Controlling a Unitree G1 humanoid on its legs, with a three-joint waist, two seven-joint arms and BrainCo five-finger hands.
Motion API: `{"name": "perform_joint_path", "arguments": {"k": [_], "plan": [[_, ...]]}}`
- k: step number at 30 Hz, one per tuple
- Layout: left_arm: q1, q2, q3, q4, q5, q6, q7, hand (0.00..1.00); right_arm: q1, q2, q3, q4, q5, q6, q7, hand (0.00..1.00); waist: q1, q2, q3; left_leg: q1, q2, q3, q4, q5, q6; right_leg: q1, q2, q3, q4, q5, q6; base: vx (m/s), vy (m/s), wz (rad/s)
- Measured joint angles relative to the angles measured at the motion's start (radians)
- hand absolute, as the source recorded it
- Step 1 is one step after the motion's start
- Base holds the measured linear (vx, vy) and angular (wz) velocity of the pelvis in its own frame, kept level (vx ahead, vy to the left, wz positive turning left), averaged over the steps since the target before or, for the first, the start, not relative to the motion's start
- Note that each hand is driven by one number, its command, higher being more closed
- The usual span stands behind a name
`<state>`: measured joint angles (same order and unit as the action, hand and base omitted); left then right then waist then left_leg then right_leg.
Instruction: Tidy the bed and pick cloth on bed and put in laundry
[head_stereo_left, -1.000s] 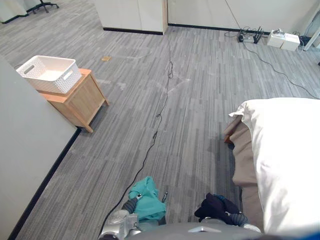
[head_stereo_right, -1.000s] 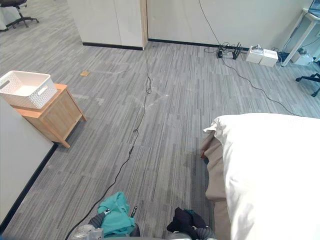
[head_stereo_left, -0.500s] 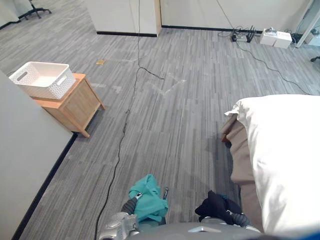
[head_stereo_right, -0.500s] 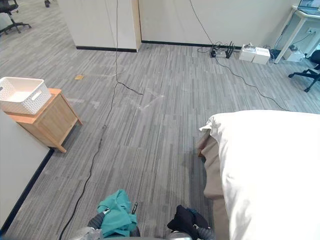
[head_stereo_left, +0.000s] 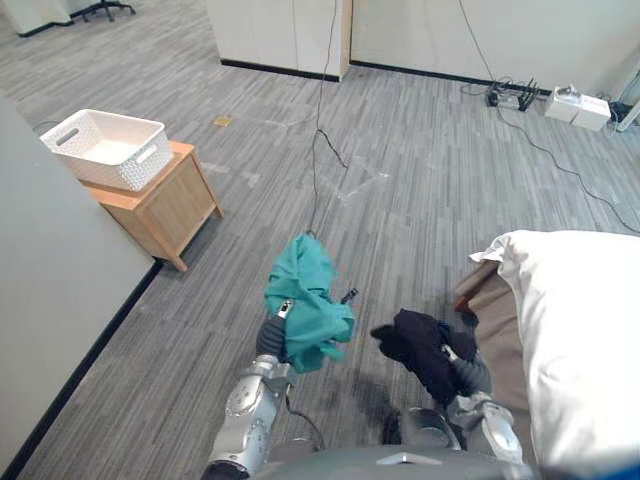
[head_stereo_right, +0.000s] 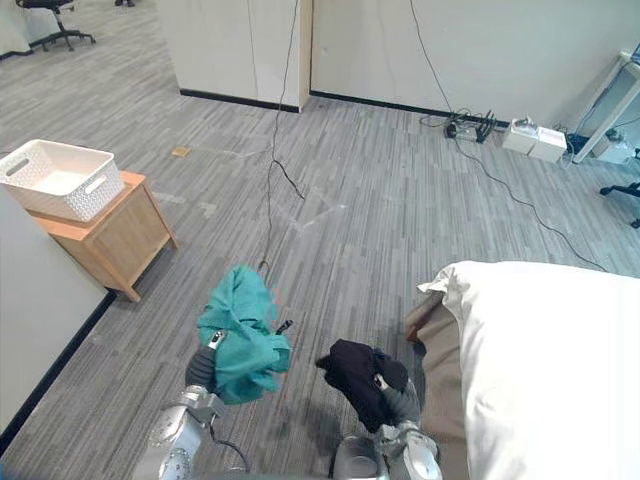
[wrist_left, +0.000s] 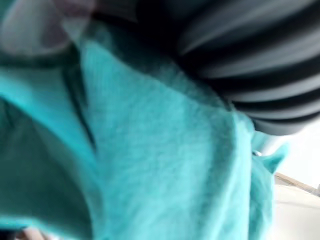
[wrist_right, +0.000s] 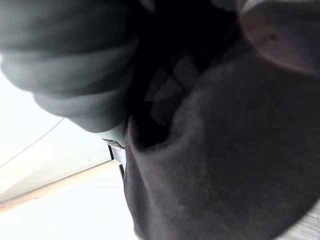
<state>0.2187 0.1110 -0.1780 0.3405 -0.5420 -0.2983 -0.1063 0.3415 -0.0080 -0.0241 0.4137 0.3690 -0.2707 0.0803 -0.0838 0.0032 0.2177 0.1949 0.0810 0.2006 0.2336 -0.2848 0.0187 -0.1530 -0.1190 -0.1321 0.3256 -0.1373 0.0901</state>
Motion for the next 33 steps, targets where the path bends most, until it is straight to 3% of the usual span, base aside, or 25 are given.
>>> {"name": "perform_joint_path", "arguments": {"k": [2,3,5,6,7,8,9,11,13,14,16,17,19,20,21,22,23,24,25,27,28,30,33], "plan": [[0.051,0.008,-0.016,-0.034,-0.007,-0.002,-0.007,1.0,0.035,-0.001,0.012,-0.052,-0.001,-0.001,0.001,1.0,-0.015,-0.004,-0.006,0.005,0.011,-0.019,0.078,-0.077,-0.028,-0.019,-0.012,0.013,0.057,0.011,-0.031,0.28,-0.321,0.18],[0.077,-0.002,-0.02,-0.047,-0.005,-0.002,-0.009,1.0,0.043,-0.011,0.013,-0.069,-0.001,0.0,0.004,1.0,-0.019,0.013,-0.016,0.017,0.043,-0.025,0.096,-0.112,-0.036,-0.038,0.008,-0.003,0.132,0.003,-0.065,0.37,-0.364,0.17],[0.095,-0.031,-0.022,-0.055,0.003,-0.003,-0.005,1.0,0.042,-0.021,0.018,-0.088,-0.001,0.002,0.008,1.0,-0.02,0.061,-0.051,0.005,0.101,-0.045,0.17,-0.132,-0.021,-0.032,0.054,-0.052,0.139,-0.065,-0.105,0.48,-0.308,0.29],[0.092,-0.05,-0.022,-0.063,0.004,-0.012,-0.005,1.0,0.021,-0.031,0.019,-0.098,-0.001,0.005,0.009,1.0,-0.019,0.076,-0.051,-0.092,0.138,-0.056,0.446,-0.082,-0.005,-0.027,0.07,-0.072,0.15,-0.096,-0.135,0.62,-0.296,0.38],[0.094,-0.068,-0.023,-0.065,0.002,-0.018,-0.008,1.0,0.011,-0.04,0.021,-0.123,-0.006,0.008,0.015,1.0,-0.018,0.09,-0.052,-0.149,0.165,-0.053,0.628,0.017,0.02,-0.008,0.089,-0.08,0.146,-0.122,-0.152,0.55,-0.27,0.32],[0.096,-0.074,-0.022,-0.066,0.001,-0.021,-0.016,1.0,0.006,-0.043,0.02,-0.139,-0.018,0.008,0.019,1.0,-0.015,0.095,-0.049,-0.173,0.185,-0.047,0.722,0.051,0.023,0.007,0.1,-0.082,0.142,-0.132,-0.167,0.55,-0.261,0.28],[0.098,-0.078,-0.015,-0.067,0.001,-0.026,-0.033,1.0,-0.01,-0.042,0.02,-0.154,-0.04,0.008,0.023,1.0,-0.008,0.101,-0.039,-0.233,0.216,-0.052,0.902,0.043,0.025,0.049,0.121,-0.091,0.12,-0.147,-0.185,0.53,-0.22,0.18],[0.093,-0.077,-0.009,-0.069,-0.009,-0.028,-0.049,1.0,-0.041,-0.042,0.02,-0.155,-0.041,0.009,0.027,1.0,0.0,0.089,0.0,-0.295,0.184,-0.087,1.026,0.026,0.005,0.159,0.132,-0.091,0.041,-0.145,-0.183,0.48,-0.173,0.08],[0.109,-0.083,-0.01,-0.087,-0.028,-0.033,-0.059,1.0,-0.048,-0.052,0.011,-0.16,-0.041,0.009,0.034,1.0,0.028,0.078,0.018,-0.402,0.091,-0.117,0.971,-0.005,-0.03,0.273,0.133,-0.084,-0.066,-0.13,-0.193,0.47,-0.115,-0.21],[0.116,-0.085,-0.01,-0.111,-0.03,-0.034,-0.057,1.0,-0.051,-0.054,-0.002,-0.16,-0.041,0.01,0.038,1.0,0.047,0.08,0.021,-0.459,0.033,-0.098,0.843,-0.029,-0.04,0.335,0.131,-0.074,-0.123,-0.126,-0.198,0.43,-0.069,-0.36],[0.117,-0.085,-0.013,-0.154,-0.037,-0.034,-0.037,1.0,-0.052,-0.055,-0.013,-0.162,-0.041,0.01,0.046,1.0,0.049,0.08,0.033,-0.503,-0.02,-0.03,0.597,-0.022,-0.042,0.428,0.124,-0.072,-0.184,-0.127,-0.198,0.44,-0.038,-0.26],[0.118,-0.085,-0.017,-0.169,-0.037,-0.034,-0.034,1.0,-0.048,-0.059,-0.015,-0.164,-0.041,0.01,0.047,1.0,0.047,0.084,0.035,-0.514,-0.033,0.014,0.49,0.003,-0.053,0.461,0.123,-0.073,-0.202,-0.127,-0.197,0.54,-0.02,-0.33],[0.12,-0.083,-0.029,-0.209,-0.037,-0.034,0.0,1.0,-0.015,-0.075,-0.013,-0.188,-0.055,0.013,0.057,1.0,0.05,0.102,0.034,-0.522,-0.042,0.102,0.173,0.156,-0.082,0.555,0.132,-0.07,-0.265,-0.148,-0.169,0.61,0.024,-0.55],[0.122,-0.081,-0.032,-0.23,-0.037,-0.035,0.007,1.0,0.003,-0.077,-0.013,-0.21,-0.07,0.012,0.062,1.0,0.055,0.107,0.031,-0.535,-0.029,0.139,0.107,0.18,-0.073,0.59,0.134,-0.07,-0.272,-0.191,-0.135,0.56,0.066,-0.68],[0.12,-0.075,-0.037,-0.236,-0.037,-0.037,0.011,1.0,0.009,-0.077,-0.014,-0.217,-0.079,0.014,0.063,1.0,0.072,0.1,0.028,-0.551,-0.021,0.158,0.141,0.253,0.01,0.614,0.121,-0.07,-0.264,-0.247,-0.11,0.61,0.119,-0.49],[0.11,-0.071,-0.049,-0.222,-0.037,-0.036,0.019,1.0,0.013,-0.076,-0.022,-0.217,-0.079,0.016,0.062,1.0,0.069,0.084,0.018,-0.566,-0.025,0.176,0.191,0.273,0.055,0.618,0.105,-0.069,-0.24,-0.264,-0.103,0.65,0.141,-0.06],[0.088,-0.082,-0.062,-0.208,-0.035,-0.036,0.021,1.0,0.011,-0.074,-0.026,-0.216,-0.078,0.019,0.06,1.0,0.059,0.076,0.014,-0.588,-0.032,0.177,0.244,0.231,0.112,0.594,0.091,-0.074,-0.176,-0.264,-0.101,0.67,0.152,0.24],[0.079,-0.092,-0.065,-0.208,-0.035,-0.036,0.022,1.0,0.006,-0.078,-0.027,-0.217,-0.078,0.025,0.06,1.0,0.061,0.073,0.011,-0.598,-0.038,0.176,0.265,0.205,0.145,0.561,0.072,-0.074,-0.106,-0.261,-0.096,0.79,0.217,0.3],[0.068,-0.097,-0.066,-0.208,-0.034,-0.036,0.024,1.0,0.0,-0.072,-0.027,-0.216,-0.078,0.037,0.061,1.0,0.073,0.062,0.002,-0.596,-0.056,0.178,0.283,0.159,0.17,0.501,0.037,-0.074,0.046,-0.244,-0.062,0.64,0.2,0.21],[0.073,-0.091,-0.05,-0.208,-0.026,-0.036,0.027,1.0,-0.009,-0.044,-0.034,-0.213,-0.078,0.049,0.074,1.0,0.078,0.012,-0.009,-0.562,-0.095,0.172,0.303,0.08,0.182,0.363,-0.032,-0.063,0.368,-0.122,0.098,0.66,0.175,0.21],[0.079,-0.089,-0.045,-0.207,-0.024,-0.036,0.033,1.0,-0.021,-0.021,-0.039,-0.199,-0.078,0.049,0.078,1.0,0.074,-0.012,-0.011,-0.512,-0.127,0.148,0.301,0.042,0.17,0.258,-0.081,-0.051,0.603,-0.053,0.126,0.66,0.123,0.23],[0.091,-0.078,-0.059,-0.204,-0.012,-0.035,0.042,1.0,-0.012,-0.005,-0.039,-0.199,-0.078,0.049,0.088,1.0,0.06,-0.006,-0.01,-0.393,-0.144,0.111,0.273,0.011,0.172,0.156,-0.105,-0.053,0.8,-0.078,0.082,0.71,0.088,0.6],[0.062,-0.055,-0.105,-0.208,0.024,-0.036,0.05,1.0,0.044,0.0,0.002,-0.228,-0.077,0.044,0.102,1.0,0.041,0.015,-0.013,-0.175,-0.155,-0.045,0.14,0.006,0.157,-0.004,-0.085,-0.097,0.776,-0.137,0.019,0.61,-0.011,1.19]]}}
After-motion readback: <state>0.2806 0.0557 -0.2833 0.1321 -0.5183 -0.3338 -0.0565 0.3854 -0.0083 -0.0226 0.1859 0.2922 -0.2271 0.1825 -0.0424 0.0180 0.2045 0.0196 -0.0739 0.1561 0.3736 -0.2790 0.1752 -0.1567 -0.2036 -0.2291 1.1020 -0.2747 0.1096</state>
